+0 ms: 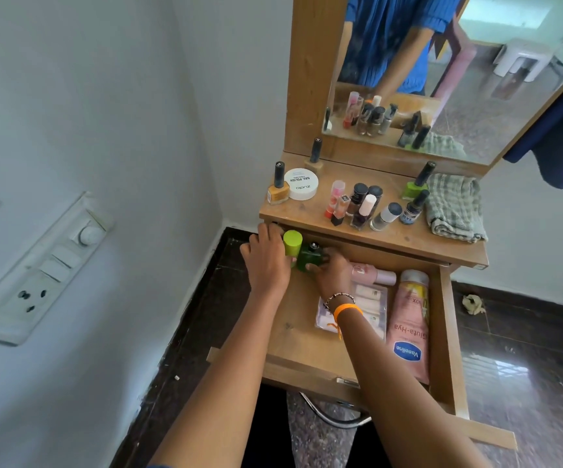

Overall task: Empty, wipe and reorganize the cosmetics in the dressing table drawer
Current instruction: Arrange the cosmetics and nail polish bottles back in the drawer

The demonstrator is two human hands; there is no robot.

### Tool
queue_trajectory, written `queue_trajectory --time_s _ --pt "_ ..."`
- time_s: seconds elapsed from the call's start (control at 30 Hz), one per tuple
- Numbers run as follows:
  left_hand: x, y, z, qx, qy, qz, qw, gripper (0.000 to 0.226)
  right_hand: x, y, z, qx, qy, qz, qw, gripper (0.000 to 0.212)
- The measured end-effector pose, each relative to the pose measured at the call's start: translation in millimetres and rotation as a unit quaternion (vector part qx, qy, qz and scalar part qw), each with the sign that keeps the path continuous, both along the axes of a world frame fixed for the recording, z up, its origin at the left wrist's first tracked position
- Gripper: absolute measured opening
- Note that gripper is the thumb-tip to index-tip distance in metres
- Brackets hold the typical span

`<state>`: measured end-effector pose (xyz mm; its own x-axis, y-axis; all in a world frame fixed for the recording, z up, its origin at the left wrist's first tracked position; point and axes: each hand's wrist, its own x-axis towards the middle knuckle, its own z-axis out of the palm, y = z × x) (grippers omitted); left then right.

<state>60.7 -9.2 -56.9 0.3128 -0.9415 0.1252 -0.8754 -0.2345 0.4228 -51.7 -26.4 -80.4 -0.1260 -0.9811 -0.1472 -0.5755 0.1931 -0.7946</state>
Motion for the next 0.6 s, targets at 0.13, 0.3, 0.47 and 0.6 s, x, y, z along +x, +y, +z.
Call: queue_trajectory --time_s 0.13,0.3,0.47,0.6 --pt "-0.2 -2.5 -6.0 -0.03 -0.012 0.016 0.999 0.043 4.6 -7.4 -5.2 0.001 -0.001 -0.035 0.999 0.038" --pt "0.6 -7.2 -12.2 -0.051 -0.031 0.024 0.998 0.034 7.0 -10.9 -4.3 -0.006 -0.023 -0.072 0.997 0.035" --pt "-0.7 -8.5 -13.7 -0.056 -0.038 0.028 0.997 0.034 8.9 -9.6 -1.6 -0.004 -0.065 -0.095 0.993 0.033" --pt "-0.5 -7.2 -12.6 -0.057 -0.024 0.027 0.998 0.037 5.4 -7.7 -0.8 0.001 -0.086 -0.102 0.991 0.038"
